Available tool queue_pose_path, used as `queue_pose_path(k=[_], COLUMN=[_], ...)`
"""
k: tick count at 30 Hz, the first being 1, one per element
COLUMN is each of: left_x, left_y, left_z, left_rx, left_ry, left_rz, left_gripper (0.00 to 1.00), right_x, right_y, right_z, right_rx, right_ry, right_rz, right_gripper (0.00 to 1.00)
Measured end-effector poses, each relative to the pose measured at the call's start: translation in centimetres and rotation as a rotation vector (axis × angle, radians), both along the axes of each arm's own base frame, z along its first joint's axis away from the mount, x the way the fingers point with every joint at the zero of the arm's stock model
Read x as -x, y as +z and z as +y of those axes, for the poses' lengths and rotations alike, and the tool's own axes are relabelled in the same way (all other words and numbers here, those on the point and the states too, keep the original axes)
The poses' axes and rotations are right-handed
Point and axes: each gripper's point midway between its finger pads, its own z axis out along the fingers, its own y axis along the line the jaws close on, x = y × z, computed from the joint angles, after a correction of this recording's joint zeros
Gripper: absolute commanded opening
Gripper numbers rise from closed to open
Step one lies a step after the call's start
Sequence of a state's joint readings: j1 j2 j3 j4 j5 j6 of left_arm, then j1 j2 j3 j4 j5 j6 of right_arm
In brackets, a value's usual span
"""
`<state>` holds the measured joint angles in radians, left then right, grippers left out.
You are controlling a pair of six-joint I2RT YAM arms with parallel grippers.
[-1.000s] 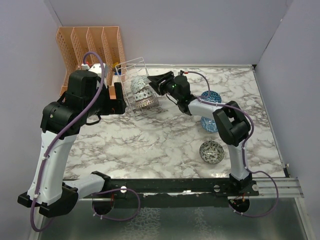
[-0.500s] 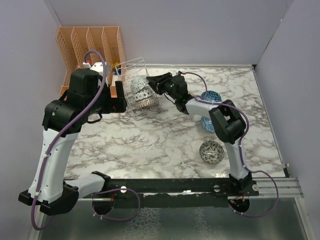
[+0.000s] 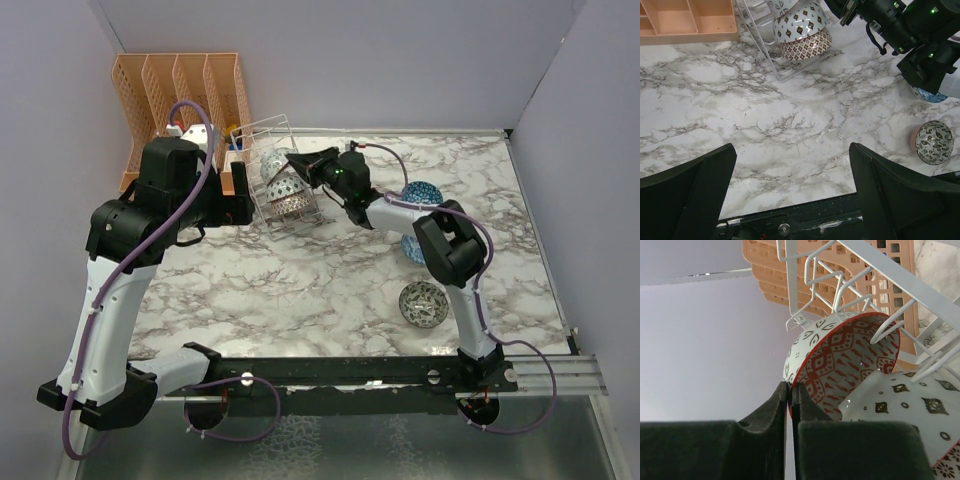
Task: Load the bowls into the dish rack
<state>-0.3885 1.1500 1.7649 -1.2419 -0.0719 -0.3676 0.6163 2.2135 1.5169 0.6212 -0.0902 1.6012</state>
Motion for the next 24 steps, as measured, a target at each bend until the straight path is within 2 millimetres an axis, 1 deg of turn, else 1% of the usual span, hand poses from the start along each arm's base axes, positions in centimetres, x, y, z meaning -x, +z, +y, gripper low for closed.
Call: queue_pose_path(k=[10,21,24], left_x=[0.0,0.4,0.5], left_y=[-0.3,-0.7,-0.8], left_z=[0.0,0.1,0.2], left_rx=[-0.003,-0.004,-0.004], left_ry=[0.0,-0.001,-0.002], left_rz=[0.007,0.011,0.012], left_gripper=[0.99,0.99,0.99], right_x=[1.0,2.5,2.9], right_y=[0.4,-0.6,-0.6], right_z=[1.2,0.9,1.1], right_rx=[-0.018,-0.006,-0.005], right_ry=[-0.004,-0.045,-0.047], right_rz=[-0.014,0.001,0.001], right_gripper=[0.03,0.04,0.05])
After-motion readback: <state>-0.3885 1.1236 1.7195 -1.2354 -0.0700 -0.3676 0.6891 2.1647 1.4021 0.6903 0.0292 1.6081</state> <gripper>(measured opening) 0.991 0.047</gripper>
